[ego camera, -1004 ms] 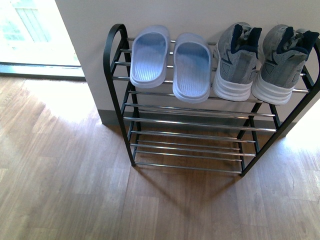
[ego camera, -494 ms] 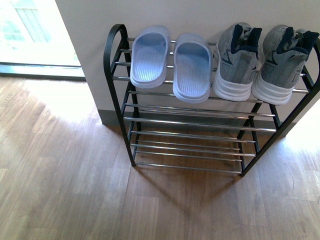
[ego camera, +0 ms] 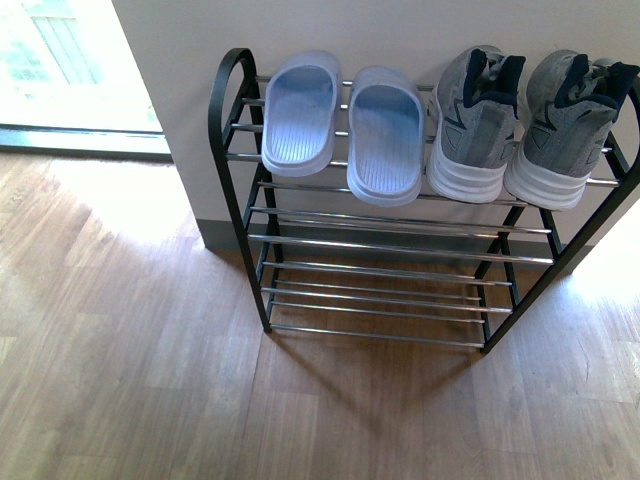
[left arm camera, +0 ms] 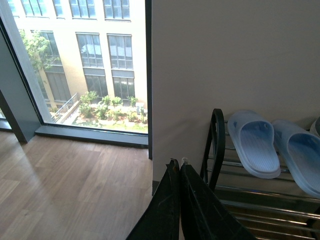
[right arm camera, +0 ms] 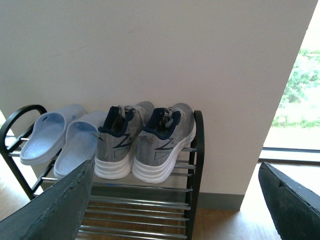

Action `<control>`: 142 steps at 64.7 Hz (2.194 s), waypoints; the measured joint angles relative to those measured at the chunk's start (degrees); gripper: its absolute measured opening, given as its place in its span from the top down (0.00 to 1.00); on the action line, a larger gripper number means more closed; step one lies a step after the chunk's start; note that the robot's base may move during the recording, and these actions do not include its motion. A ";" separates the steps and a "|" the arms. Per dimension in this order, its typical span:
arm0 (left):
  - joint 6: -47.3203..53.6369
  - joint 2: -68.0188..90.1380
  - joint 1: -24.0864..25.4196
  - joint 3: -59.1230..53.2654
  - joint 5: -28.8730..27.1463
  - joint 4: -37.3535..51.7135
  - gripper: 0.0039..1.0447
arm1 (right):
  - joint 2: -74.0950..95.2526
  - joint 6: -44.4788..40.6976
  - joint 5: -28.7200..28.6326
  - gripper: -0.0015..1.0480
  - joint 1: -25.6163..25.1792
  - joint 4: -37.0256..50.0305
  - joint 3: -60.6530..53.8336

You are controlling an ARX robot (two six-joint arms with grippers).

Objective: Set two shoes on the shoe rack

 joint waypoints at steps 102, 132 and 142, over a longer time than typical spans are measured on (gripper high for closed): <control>0.26 -23.08 7.28 -3.93 7.10 -19.17 0.16 | 0.00 0.00 0.02 0.09 0.00 -0.02 0.00; 0.37 -23.08 7.28 -3.93 7.08 -19.17 0.09 | -0.02 0.00 0.00 0.09 0.00 -0.02 0.00; 0.37 -23.08 7.28 -3.93 7.08 -19.17 0.09 | -0.04 0.00 0.00 0.09 0.00 -0.02 0.00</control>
